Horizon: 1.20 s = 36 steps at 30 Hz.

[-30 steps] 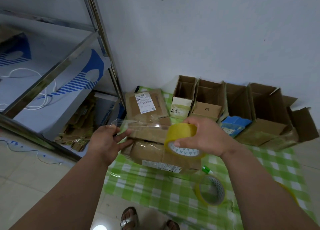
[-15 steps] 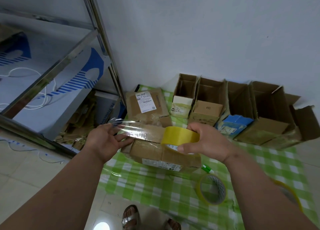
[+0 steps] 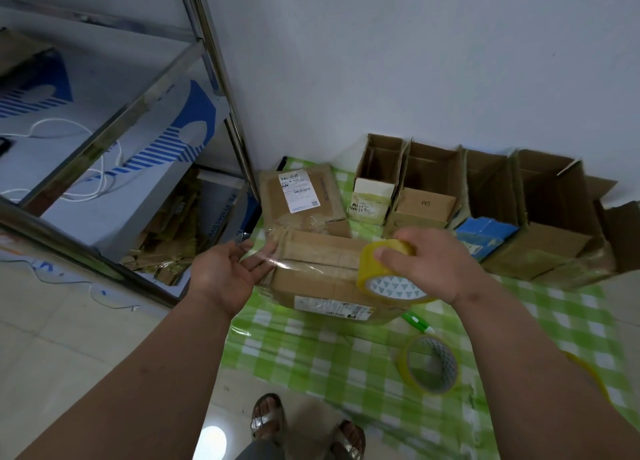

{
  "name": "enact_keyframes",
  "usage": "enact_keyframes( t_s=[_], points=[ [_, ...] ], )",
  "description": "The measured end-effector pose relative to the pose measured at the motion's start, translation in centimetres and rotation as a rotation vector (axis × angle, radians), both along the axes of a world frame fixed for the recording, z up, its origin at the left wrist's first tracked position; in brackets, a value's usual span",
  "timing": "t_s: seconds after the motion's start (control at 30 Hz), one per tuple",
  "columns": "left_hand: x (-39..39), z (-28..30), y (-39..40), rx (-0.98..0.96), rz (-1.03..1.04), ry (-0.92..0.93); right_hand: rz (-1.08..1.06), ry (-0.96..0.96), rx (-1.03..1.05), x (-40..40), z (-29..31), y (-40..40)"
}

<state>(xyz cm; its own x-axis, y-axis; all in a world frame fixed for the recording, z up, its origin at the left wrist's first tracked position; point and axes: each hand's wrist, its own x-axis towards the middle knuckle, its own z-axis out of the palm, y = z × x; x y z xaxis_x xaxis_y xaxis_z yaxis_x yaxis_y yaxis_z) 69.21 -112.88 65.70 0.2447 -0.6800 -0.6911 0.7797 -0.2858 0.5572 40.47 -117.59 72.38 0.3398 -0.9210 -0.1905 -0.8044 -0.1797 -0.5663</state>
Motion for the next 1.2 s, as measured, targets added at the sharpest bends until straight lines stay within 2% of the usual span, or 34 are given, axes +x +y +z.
enact_keyframes(
  t_s=[0.1,0.2,0.37,0.8,1.0,1.2],
  points=[
    [0.3,-0.3,-0.1,0.001,0.000,-0.131,0.000,0.102,-0.064,0.4,0.0,-0.4],
    [1.1,-1.0,0.3,0.082,-0.007,-0.302,0.011,0.187,-0.069,1.1,-0.1,-0.8],
    [1.5,-2.5,1.2,0.240,-0.085,-0.538,0.004,0.218,-0.073,1.8,-0.4,-1.3],
    [-0.2,-3.9,1.1,0.343,-0.280,-0.694,-0.056,0.114,0.029,1.8,-0.7,-1.7],
    [0.8,-4.1,0.7,0.398,-0.468,-0.866,-0.056,0.076,0.077,2.0,-0.8,-2.0],
    [0.3,-4.0,-0.4,0.365,-0.566,-1.129,-0.075,0.072,0.098,2.2,-0.8,-1.9]
  ],
)
